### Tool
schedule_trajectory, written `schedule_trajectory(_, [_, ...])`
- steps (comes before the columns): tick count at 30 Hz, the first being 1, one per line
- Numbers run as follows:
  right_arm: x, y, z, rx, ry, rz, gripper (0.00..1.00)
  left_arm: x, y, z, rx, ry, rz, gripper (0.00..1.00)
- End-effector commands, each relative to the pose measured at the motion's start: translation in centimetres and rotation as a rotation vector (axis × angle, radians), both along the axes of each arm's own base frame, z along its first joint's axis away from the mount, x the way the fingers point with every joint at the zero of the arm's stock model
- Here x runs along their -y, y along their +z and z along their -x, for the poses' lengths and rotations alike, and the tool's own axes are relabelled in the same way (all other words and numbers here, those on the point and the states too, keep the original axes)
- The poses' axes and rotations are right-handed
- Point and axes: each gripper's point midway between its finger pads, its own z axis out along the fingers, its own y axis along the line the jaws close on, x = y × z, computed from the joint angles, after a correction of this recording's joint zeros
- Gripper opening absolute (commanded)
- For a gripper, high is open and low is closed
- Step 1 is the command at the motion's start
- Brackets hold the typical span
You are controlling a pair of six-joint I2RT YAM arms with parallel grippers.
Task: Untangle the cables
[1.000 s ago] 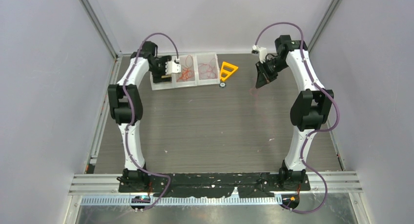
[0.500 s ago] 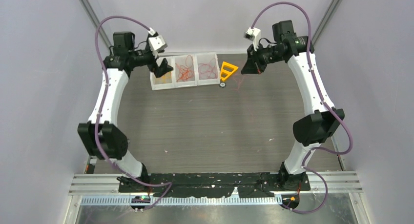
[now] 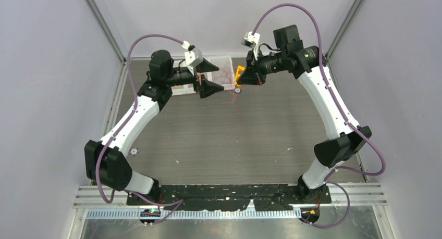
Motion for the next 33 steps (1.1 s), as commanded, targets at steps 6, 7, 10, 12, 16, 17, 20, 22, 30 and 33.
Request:
schedule_trajectory(6, [-2.6, 2.9, 1.4, 0.054, 0.052, -0.074, 0.05, 3.1, -0.3, 2.4, -0.052, -0.172, 0.048, 0.73])
schedule_trajectory(7, [-2.7, 3.2, 1.4, 0.055, 0.052, -0.081, 0.06, 3.1, -0.8, 2.5, -0.053, -0.172, 0.042, 0.73])
schedule_trajectory(10, [-3.0, 3.7, 1.6, 0.056, 0.055, -0.097, 0.05, 3.1, -1.8, 2.5, -0.046, -0.169, 0.028, 0.68])
schedule_trajectory(12, [-3.1, 4.0, 1.7, 0.060, 0.058, -0.104, 0.05, 3.1, -2.0, 2.4, -0.057, -0.168, 0.024, 0.54])
schedule_trajectory(16, [-3.1, 4.7, 1.5, 0.079, 0.048, -0.107, 0.05, 2.8, -3.0, 2.8, -0.048, -0.184, -0.006, 0.20])
schedule_trajectory(17, [-3.0, 5.0, 1.5, 0.088, 0.045, -0.110, 0.05, 2.6, -3.3, 3.0, -0.048, -0.184, -0.011, 0.09])
schedule_trajectory(20, [-2.8, 6.1, 1.3, 0.109, 0.026, -0.122, 0.06, 1.6, -4.5, 3.2, -0.060, -0.158, -0.030, 0.00])
schedule_trajectory(22, [-2.4, 7.2, 0.7, 0.114, -0.009, -0.143, 0.06, 0.6, -6.2, 3.2, -0.094, -0.137, -0.064, 0.00])
schedule_trajectory(30, [-1.6, 10.8, -0.8, 0.112, -0.073, -0.259, 0.06, -2.0, -11.8, 4.8, -0.261, -0.105, -0.179, 0.00])
schedule_trajectory(33, [-1.8, 11.3, -0.7, 0.103, -0.068, -0.280, 0.12, -2.2, -12.1, 4.9, -0.298, -0.095, -0.193, 0.00])
